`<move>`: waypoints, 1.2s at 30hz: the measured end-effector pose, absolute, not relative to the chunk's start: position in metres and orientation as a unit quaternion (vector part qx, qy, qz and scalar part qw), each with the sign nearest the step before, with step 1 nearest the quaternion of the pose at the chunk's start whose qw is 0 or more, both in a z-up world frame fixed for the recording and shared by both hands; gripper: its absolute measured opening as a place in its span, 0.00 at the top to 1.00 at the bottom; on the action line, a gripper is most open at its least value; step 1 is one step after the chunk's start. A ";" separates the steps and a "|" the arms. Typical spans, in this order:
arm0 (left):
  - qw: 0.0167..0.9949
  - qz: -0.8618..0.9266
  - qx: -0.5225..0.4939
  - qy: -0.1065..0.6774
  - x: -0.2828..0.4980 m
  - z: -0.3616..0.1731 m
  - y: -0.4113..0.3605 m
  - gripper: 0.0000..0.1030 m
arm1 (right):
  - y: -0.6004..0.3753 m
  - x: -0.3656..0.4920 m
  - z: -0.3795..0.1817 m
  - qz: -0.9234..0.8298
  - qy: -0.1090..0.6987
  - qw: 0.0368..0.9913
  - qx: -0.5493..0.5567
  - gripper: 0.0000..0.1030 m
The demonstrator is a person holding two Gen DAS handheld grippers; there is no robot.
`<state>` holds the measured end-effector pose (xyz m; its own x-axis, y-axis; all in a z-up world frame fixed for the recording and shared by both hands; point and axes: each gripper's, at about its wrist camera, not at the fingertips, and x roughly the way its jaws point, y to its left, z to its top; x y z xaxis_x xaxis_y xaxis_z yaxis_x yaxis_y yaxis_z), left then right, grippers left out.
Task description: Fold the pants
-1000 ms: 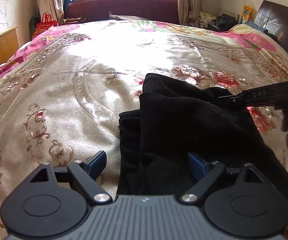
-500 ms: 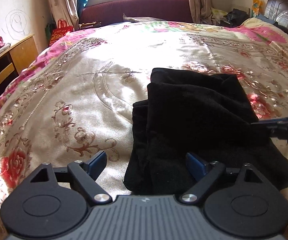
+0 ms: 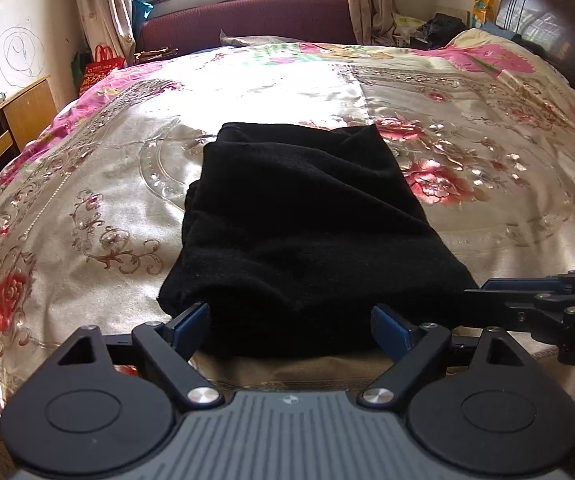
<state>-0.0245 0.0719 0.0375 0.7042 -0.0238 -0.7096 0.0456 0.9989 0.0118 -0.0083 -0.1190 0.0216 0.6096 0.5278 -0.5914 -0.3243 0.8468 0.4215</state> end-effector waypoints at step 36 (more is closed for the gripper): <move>0.921 -0.012 0.044 0.386 -0.047 0.033 0.043 0.02 | -0.127 -0.036 0.009 0.209 0.393 0.884 0.145 0.60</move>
